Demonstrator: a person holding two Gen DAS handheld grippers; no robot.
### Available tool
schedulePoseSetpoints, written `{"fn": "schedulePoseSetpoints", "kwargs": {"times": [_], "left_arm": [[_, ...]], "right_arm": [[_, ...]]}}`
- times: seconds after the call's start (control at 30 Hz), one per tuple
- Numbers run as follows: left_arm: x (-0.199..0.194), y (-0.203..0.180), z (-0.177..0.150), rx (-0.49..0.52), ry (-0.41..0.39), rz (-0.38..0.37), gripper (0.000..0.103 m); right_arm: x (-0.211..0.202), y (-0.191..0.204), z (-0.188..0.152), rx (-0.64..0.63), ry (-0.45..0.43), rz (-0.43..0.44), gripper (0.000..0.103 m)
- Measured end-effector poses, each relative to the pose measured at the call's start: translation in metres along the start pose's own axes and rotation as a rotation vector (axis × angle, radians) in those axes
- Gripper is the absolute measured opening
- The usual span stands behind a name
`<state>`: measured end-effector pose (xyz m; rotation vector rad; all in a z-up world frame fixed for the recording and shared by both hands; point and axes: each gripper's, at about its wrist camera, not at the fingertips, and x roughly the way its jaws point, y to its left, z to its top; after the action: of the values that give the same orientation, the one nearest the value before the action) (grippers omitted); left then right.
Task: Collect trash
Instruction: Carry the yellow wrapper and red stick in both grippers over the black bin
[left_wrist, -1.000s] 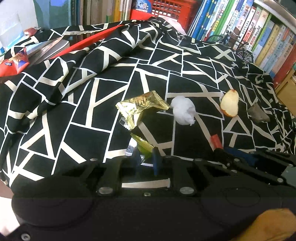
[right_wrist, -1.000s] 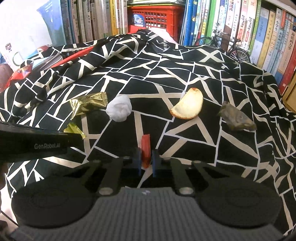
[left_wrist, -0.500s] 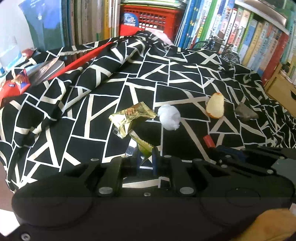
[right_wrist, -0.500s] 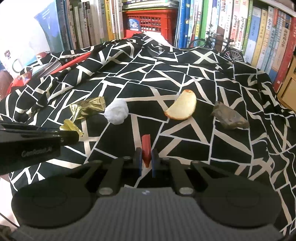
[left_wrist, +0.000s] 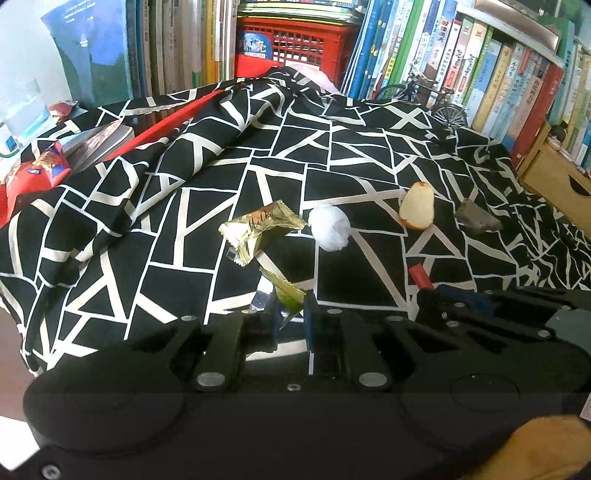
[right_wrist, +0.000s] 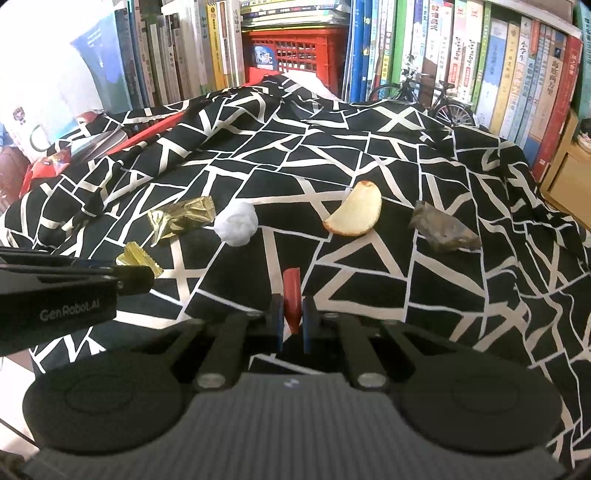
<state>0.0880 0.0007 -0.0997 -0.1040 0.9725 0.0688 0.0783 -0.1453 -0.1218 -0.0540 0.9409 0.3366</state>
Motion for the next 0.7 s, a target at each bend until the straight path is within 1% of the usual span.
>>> {"fn": "schedulePoseSetpoints", "kwargs": {"times": [0.2, 0.33, 0.53, 0.7], "left_arm": [[-0.016, 0.002, -0.017, 0.006, -0.007, -0.016, 0.012], [-0.030, 0.006, -0.034, 0.012, -0.014, -0.032, 0.012], [-0.060, 0.018, -0.067, 0.020, -0.024, -0.060, 0.012], [-0.092, 0.035, -0.103, 0.041, -0.044, -0.095, 0.012]], "right_arm": [[-0.018, 0.007, -0.014, 0.012, -0.008, -0.018, 0.014], [-0.034, 0.015, -0.028, 0.011, -0.017, -0.037, 0.014], [-0.063, 0.036, -0.056, 0.027, -0.035, -0.068, 0.013], [-0.096, 0.061, -0.090, 0.041, -0.067, -0.107, 0.014]]}}
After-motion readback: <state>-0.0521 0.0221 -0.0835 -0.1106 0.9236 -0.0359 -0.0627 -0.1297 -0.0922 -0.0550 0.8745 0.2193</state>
